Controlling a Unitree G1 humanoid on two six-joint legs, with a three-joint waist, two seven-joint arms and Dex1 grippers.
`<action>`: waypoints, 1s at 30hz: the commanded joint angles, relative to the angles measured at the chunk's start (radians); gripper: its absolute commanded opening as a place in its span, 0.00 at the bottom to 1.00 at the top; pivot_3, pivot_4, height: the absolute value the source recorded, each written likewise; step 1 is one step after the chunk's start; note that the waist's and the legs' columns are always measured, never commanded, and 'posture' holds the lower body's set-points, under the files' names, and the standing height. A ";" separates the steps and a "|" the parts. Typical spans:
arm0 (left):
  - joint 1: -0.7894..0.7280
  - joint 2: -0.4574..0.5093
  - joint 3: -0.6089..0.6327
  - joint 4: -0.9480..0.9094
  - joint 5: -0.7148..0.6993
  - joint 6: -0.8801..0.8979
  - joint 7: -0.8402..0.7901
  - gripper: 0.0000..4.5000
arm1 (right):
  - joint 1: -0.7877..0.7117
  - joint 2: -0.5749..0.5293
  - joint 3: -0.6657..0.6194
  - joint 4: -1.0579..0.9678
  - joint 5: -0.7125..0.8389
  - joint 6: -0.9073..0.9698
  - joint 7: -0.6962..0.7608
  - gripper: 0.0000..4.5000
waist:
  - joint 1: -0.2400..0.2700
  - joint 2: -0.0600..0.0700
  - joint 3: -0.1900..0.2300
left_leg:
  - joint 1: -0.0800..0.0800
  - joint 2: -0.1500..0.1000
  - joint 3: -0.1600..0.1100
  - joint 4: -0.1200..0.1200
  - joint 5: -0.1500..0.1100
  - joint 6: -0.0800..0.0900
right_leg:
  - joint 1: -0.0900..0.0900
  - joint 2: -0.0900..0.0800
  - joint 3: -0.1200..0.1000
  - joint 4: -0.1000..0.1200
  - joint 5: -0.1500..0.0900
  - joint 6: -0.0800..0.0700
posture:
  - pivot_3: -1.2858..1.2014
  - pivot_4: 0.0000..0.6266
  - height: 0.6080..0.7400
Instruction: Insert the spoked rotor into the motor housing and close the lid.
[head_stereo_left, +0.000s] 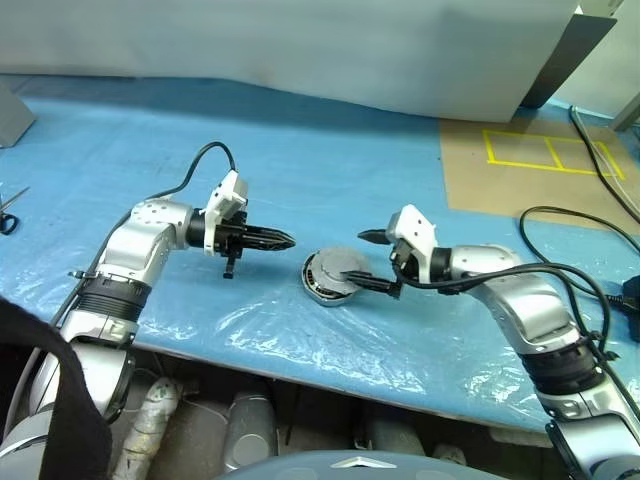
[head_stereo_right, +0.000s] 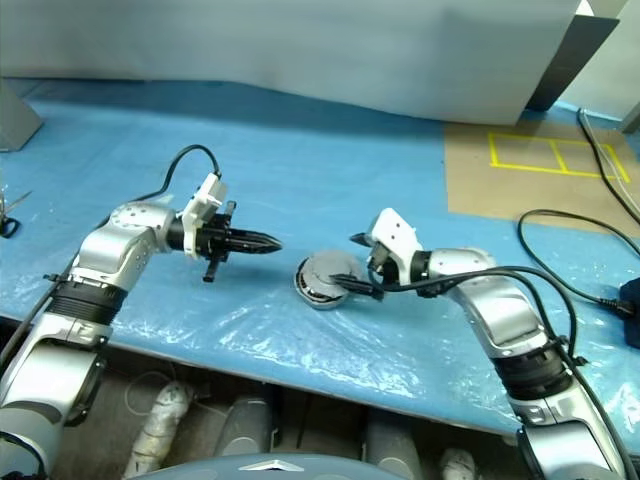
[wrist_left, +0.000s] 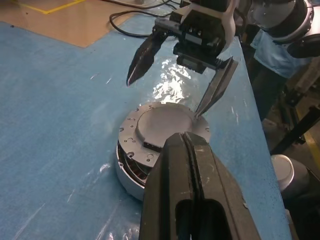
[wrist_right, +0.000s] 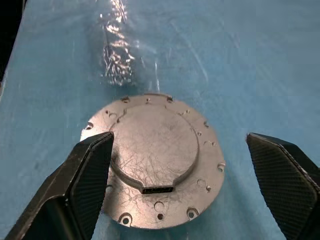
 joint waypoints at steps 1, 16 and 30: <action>0.024 -0.005 0.034 -0.088 -0.017 0.033 0.039 0.00 | -0.044 0.019 0.022 0.071 -0.041 -0.070 0.018 0.99 | -0.004 0.000 0.000 | 0.000 0.000 0.000 0.000 0.000 0.000 | 0.000 0.000 0.000 0.001 0.000 0.000 | 0.52 0.24 1.00; 0.062 0.001 0.057 -0.124 -0.008 0.064 0.070 0.00 | -0.054 0.051 0.029 0.047 -0.005 -0.039 0.108 0.99 | -0.004 0.000 0.000 | 0.000 0.000 0.000 0.001 0.000 0.000 | 0.000 0.001 0.001 0.002 0.000 0.000 | 0.52 0.24 1.00; 0.061 -0.007 0.048 -0.104 0.022 0.041 0.067 0.00 | -0.025 0.059 0.089 0.184 -0.120 -0.153 0.107 0.90 | -0.004 0.000 0.000 | 0.002 0.001 0.000 0.003 0.000 0.000 | 0.001 0.001 0.001 0.002 0.000 0.000 | 0.52 0.24 1.00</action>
